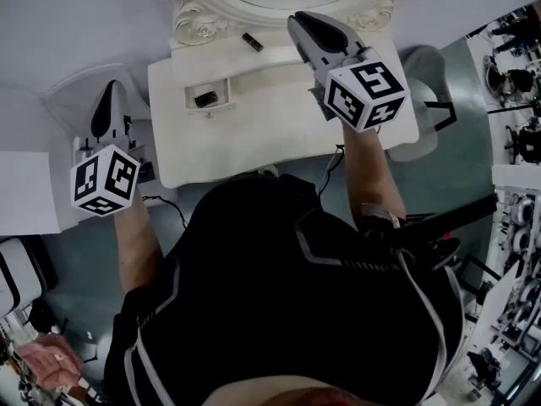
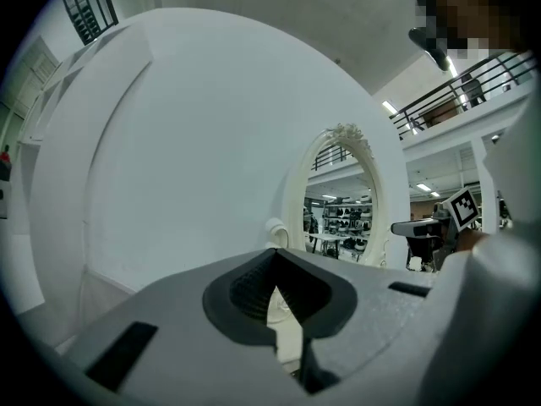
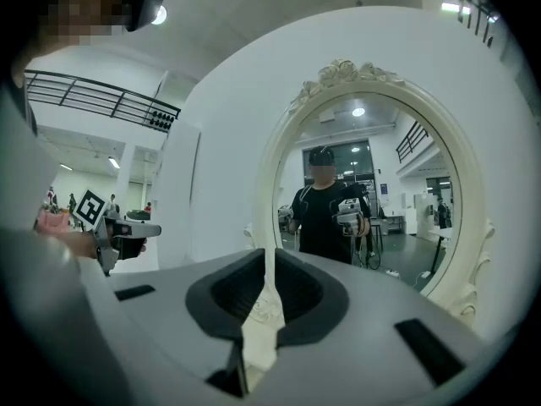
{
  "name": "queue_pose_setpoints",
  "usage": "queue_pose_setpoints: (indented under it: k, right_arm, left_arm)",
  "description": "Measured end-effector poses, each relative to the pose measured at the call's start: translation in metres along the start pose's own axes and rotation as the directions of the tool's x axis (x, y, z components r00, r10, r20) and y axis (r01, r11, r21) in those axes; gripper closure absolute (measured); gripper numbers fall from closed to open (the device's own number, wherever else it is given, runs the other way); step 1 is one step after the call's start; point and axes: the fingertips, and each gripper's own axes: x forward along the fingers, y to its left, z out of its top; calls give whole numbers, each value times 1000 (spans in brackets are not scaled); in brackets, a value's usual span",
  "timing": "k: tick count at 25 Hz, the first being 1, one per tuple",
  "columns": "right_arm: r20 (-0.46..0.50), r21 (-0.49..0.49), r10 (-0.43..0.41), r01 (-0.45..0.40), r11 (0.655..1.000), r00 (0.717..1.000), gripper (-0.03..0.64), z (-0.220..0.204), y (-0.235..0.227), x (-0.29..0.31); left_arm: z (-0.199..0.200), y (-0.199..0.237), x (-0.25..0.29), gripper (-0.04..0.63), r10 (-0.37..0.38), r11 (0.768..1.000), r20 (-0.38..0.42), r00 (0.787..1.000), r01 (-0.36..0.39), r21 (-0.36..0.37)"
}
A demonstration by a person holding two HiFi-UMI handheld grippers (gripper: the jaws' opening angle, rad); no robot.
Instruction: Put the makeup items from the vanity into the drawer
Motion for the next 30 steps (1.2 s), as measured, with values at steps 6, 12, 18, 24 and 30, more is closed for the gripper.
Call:
queue_pose_setpoints:
  k: [6,12,18,24,30]
  right_arm:
    - [16,41,-39,39,998,999,611,4,-7,-5]
    - [-1,5,-47,47,999,999,611,5,-7,0]
    - [-8,-39,-45,45,998,999,612,10,-6,6]
    - [-18,-42,-51,51,998,999,612,9,-5,11]
    - [-21,-50,-37,36,998,999,612,10,0,15]
  left_arm:
    - [1,-7,2,592,0,999,-8,1000,1,42]
    - [2,-5,5,592,10,999,3,1000,-10,37]
    - [8,-2,8,592,17,999,12,1000,-18,45]
    - [8,-3,9,592,13,999,9,1000,-13,46]
    - [7,-2,6,592,9,1000,12,1000,-9,14]
